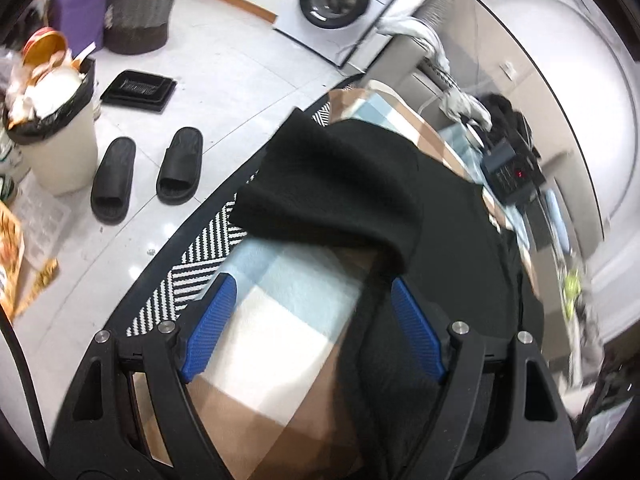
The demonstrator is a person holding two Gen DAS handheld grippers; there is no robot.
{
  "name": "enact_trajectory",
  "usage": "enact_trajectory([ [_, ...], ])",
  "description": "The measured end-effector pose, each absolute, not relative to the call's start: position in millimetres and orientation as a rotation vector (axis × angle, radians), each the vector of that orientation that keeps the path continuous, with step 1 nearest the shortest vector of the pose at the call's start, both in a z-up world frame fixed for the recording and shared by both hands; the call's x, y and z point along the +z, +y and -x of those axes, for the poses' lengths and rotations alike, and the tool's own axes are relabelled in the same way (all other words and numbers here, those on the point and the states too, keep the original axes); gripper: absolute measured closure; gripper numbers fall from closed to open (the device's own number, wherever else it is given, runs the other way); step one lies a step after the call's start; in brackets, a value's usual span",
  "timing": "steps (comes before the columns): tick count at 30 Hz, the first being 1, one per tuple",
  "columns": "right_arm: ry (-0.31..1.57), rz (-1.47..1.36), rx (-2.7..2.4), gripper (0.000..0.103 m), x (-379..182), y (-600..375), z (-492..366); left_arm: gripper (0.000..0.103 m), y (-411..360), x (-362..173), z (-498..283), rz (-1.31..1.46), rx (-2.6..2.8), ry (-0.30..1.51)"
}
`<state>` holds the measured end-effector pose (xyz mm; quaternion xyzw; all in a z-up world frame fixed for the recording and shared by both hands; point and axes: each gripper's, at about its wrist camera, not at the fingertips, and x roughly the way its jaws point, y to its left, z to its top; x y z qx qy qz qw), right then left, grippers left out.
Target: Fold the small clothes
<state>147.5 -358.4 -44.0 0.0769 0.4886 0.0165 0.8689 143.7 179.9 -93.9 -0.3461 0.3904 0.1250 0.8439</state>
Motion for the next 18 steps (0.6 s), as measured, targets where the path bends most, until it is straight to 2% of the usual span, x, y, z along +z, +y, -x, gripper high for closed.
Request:
enact_trajectory([
  [3,0.984,-0.199,0.045,0.061,-30.3,-356.2,-135.8,0.025,189.3,-98.0,-153.5,0.805,0.250,0.814],
  [12,0.917,-0.264,0.033,0.059,-9.6,-359.4,-101.5,0.026,203.7,-111.2,-190.4,0.863,0.376,0.835],
  [14,0.916,-0.275,0.026,0.059,-9.3,-360.3,-96.9,0.031,206.8,-113.9,-197.6,0.862,0.400,0.837],
  [16,0.919,-0.286,0.027,0.059,-11.1,-362.3,-94.6,0.052,207.5,-115.9,-202.9,0.841,0.435,0.831],
  [17,0.919,-0.290,0.026,0.059,-11.4,-362.4,-93.3,0.059,207.7,-116.2,-204.5,0.830,0.445,0.820],
  [18,0.919,-0.293,0.026,0.059,-12.1,-362.7,-92.6,0.075,208.0,-115.8,-204.3,0.816,0.453,0.802],
])
